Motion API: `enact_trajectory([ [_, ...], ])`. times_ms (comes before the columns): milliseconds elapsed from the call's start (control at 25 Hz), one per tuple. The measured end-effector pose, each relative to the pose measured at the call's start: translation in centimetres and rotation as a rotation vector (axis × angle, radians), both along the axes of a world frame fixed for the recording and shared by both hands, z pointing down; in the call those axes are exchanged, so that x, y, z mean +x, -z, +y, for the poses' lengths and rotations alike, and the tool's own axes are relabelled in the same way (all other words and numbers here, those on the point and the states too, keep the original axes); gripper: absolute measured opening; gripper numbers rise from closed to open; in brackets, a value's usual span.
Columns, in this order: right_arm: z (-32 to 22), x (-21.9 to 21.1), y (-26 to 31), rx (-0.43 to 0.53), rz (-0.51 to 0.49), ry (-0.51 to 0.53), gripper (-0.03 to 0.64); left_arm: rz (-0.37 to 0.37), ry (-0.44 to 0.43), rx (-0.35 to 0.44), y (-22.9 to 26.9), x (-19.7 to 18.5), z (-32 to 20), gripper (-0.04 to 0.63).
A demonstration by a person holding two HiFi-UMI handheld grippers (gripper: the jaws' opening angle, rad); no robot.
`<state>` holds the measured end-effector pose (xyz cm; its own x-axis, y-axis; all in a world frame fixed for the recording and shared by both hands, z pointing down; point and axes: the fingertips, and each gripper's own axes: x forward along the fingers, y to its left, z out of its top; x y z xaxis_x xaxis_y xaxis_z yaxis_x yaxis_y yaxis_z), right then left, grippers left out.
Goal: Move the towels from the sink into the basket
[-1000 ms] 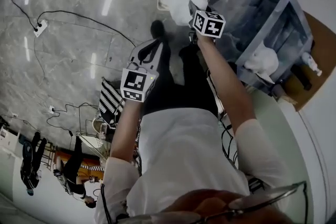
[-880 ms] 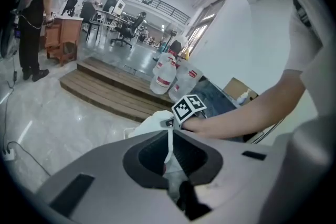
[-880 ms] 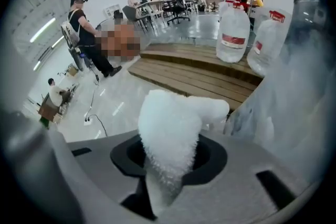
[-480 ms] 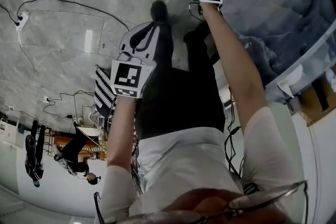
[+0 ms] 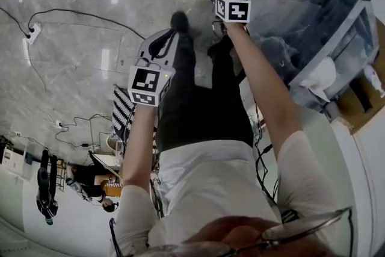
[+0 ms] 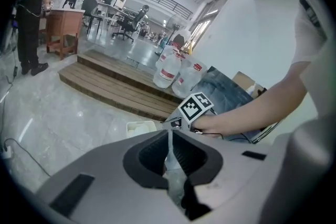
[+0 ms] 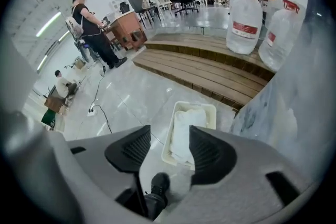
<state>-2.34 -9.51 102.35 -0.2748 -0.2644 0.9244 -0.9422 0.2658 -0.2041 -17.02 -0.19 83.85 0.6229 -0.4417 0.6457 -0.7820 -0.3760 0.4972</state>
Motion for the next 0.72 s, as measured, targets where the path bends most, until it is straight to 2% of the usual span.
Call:
enact_trajectory([
  [240,-0.9,0.0,11.6,0.110,-0.043,-0.013,0.134,0.020,-0.043,0.059,7.4,2.0,-1.2,0.029],
  [480,0.6,2.1,24.7,0.214,-0.072,-0.038,0.031,0.088,-0.040,0.049,15.1,4.4,-1.9,0.028],
  [600,2.0,3.6,30.4,0.271,-0.075,-0.027,0.004,0.105,-0.058,0.072,19.2,6.0,-2.1,0.028],
  [720,3.9,6.0,35.8,0.328,-0.081,-0.026,-0.003,0.088,-0.111,0.113,23.5,8.4,-1.8,0.028],
])
